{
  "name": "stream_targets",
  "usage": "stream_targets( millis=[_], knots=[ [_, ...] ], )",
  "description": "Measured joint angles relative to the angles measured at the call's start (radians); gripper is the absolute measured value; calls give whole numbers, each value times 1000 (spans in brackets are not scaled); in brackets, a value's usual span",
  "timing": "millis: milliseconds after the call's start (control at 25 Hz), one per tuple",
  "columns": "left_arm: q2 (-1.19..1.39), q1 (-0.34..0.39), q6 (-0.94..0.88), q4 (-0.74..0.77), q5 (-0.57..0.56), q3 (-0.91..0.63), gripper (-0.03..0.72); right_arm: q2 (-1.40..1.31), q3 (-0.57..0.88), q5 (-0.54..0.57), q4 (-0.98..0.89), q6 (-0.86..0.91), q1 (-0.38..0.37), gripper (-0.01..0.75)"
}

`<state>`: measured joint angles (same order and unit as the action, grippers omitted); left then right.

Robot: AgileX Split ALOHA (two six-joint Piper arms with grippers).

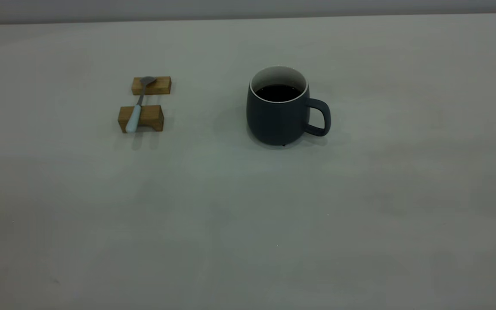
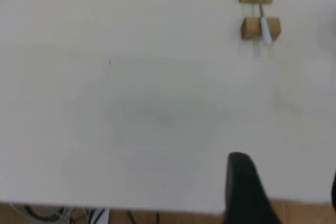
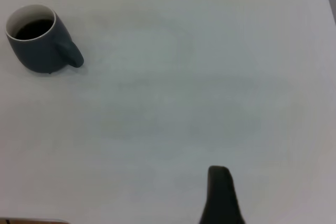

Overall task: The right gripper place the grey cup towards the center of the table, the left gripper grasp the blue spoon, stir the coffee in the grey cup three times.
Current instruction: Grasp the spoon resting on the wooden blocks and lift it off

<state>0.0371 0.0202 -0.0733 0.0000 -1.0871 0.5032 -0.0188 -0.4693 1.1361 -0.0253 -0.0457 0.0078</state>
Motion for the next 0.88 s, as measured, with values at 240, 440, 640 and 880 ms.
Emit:
stream_targets(
  millis=[240,440,640,880],
  knots=[
    [383,0,-1,0,231,37,598,0,0,0,0,0,0,582],
    [773,0,-1,-70,416,118,612,0,0,0,0,0,0,582],
    [1122,-43,7,-134,530,198,612,0,0,0,0,0,0,582],
    [1517,-165,-9,-175,654,304,612,0,0,0,0,0,0,582]
  ],
)
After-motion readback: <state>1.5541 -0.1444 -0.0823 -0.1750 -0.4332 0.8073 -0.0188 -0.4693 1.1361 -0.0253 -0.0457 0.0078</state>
